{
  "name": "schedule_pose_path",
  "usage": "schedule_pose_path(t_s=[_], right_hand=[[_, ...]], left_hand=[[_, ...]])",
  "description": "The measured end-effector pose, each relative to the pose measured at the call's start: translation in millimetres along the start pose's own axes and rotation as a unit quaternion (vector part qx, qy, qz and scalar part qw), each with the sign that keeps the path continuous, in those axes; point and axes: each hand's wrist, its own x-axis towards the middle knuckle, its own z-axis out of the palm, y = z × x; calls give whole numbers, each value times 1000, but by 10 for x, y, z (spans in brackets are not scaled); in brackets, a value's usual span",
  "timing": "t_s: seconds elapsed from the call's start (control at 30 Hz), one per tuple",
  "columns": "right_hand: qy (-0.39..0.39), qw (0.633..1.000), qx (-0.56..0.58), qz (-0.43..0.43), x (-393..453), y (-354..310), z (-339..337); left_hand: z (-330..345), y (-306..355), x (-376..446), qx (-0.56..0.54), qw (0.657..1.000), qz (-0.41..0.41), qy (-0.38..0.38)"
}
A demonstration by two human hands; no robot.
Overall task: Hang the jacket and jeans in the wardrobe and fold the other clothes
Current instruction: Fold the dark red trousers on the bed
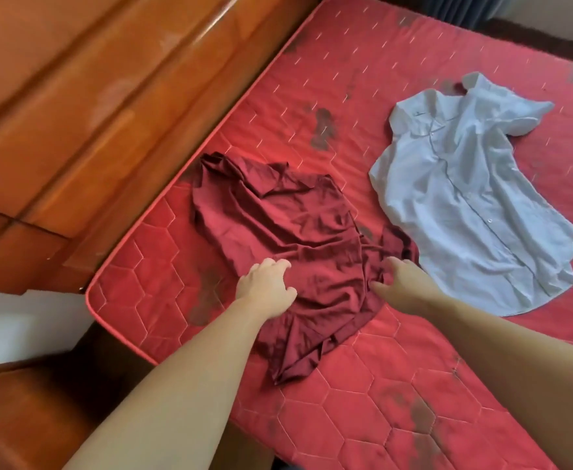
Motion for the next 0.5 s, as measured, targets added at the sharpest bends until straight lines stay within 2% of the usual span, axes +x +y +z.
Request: schedule_pose_path(t_s=[0.17,0.27,0.33,0.4,0.47,0.5], right_hand=[[-27,999,-15,14,843,-256,421],[-36,999,-30,0,1252,-345,765],[-49,990,-125,-32,1485,-401,962],[-55,967,-237,-76,1658,-459,1126],[-67,960,-259,-81,1799,-492,1310],[-86,966,-235,-65,1837,-495,1404]], left_hand=[[204,-509,758,84,996,7,-26],[427,-756,1140,116,991,-9,-71],[577,-909,1347,127,984,-31,-122],[730,-1070,1455,158,973,-49,-163],[862,-1251,1484,190,966,-54,-168],[913,-1350,1476,193,969,-43,-147]])
